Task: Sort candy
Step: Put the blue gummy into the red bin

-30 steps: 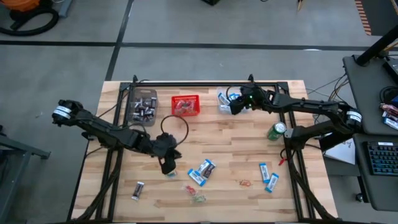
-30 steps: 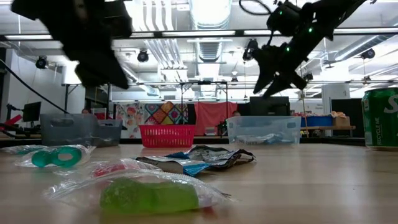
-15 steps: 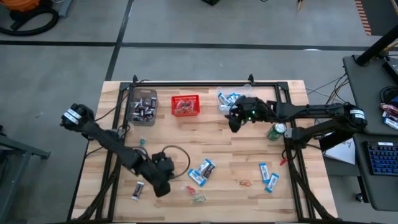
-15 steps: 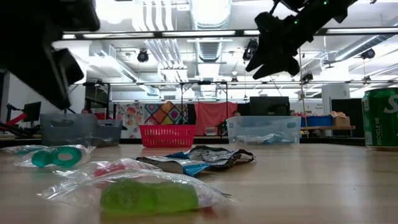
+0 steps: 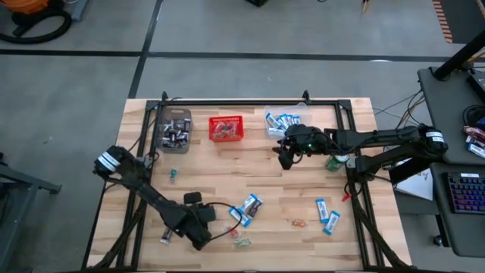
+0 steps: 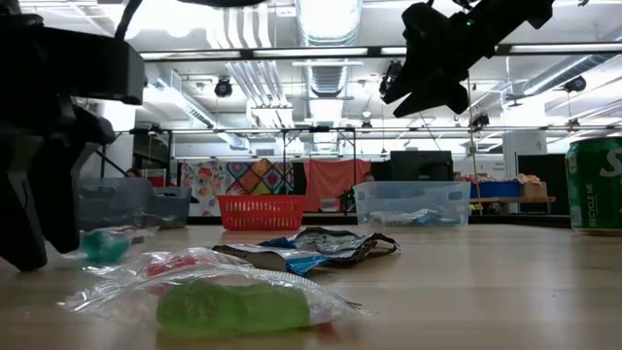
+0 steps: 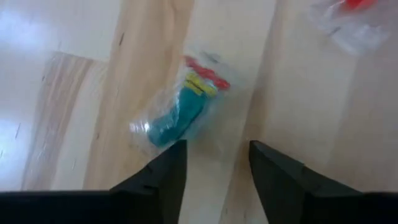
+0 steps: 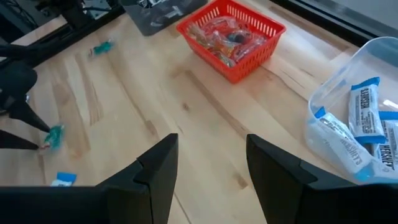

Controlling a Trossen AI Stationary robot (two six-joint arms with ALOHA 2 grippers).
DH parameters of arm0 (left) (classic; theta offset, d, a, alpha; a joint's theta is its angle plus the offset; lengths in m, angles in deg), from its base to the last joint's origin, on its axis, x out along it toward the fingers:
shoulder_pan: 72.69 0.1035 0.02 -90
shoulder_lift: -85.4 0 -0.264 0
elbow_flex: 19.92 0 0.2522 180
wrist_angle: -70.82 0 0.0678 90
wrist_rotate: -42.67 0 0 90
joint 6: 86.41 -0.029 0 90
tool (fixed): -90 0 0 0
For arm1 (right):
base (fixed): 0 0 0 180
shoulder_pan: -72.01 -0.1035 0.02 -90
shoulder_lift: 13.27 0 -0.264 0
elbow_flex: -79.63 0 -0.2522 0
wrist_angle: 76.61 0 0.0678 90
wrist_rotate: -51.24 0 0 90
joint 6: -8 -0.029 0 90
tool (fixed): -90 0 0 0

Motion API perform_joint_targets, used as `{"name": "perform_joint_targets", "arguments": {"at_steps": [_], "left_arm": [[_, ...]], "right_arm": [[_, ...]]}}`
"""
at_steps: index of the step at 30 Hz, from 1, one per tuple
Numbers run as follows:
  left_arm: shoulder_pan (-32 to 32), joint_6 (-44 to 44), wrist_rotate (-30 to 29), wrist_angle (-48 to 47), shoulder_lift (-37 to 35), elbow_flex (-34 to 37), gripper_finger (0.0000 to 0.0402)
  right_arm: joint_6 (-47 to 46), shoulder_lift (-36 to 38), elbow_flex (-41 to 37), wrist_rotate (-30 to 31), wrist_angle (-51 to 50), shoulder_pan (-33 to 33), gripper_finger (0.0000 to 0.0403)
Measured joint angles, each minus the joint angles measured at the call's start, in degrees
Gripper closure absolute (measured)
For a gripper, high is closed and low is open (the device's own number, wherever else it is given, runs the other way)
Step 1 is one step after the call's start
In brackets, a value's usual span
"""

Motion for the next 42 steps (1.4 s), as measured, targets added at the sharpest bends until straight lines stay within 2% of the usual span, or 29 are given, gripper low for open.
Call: {"name": "perform_joint_targets", "arguments": {"at_steps": [4, 7, 11, 18, 23, 28, 33, 39, 42], "left_arm": [[-0.1, 2.1, -1.4, -1.4, 1.1, -0.7, 0.022], [-0.2, 2.3, -0.4, -1.8, 0.7, -0.9, 0.0215], [-1.1, -1.4, -0.5, -4.2, -1.0, -2.4, 0.0218], [-0.2, -10.2, -7.1, -5.8, -2.1, -2.4, 0.0225], [2.8, -15.1, -7.6, -2.4, -2.1, 0.9, 0.0226], [5.2, -20.3, -3.8, 4.5, -2.2, 4.4, 0.0232], [5.9, -22.9, -2.9, 5.0, -2.4, 4.9, 0.0274], [7.3, -24.7, -3.0, 4.2, -5.1, 5.3, 0.0379], [8.9, -26.4, -4.1, 4.5, -7.9, 5.2, 0.0391]], "right_arm": [[-0.1, 0.0, 0.0, 0.0, 0.0, -0.2, 0.0225], [-0.6, 0.0, 0.0, 0.0, 0.0, -0.6, 0.0225], [-0.7, 0.0, 0.0, 0.0, 0.0, -0.9, 0.0225], [-1.6, 0.0, -0.1, 0.2, 0.0, -1.2, 0.0225], [-2.3, 0.0, -0.1, 0.2, 0.0, -1.9, 0.0225], [-2.8, 0.0, -0.1, 0.2, 0.0, -3.2, 0.0225], [-2.8, 0.0, -0.1, 0.2, 0.0, -5.6, 0.0225], [-2.8, 0.0, -0.1, 0.2, 0.0, -10.1, 0.0225], [-2.7, 0.0, -0.1, 0.2, 0.0, -12.8, 0.0225]]}}
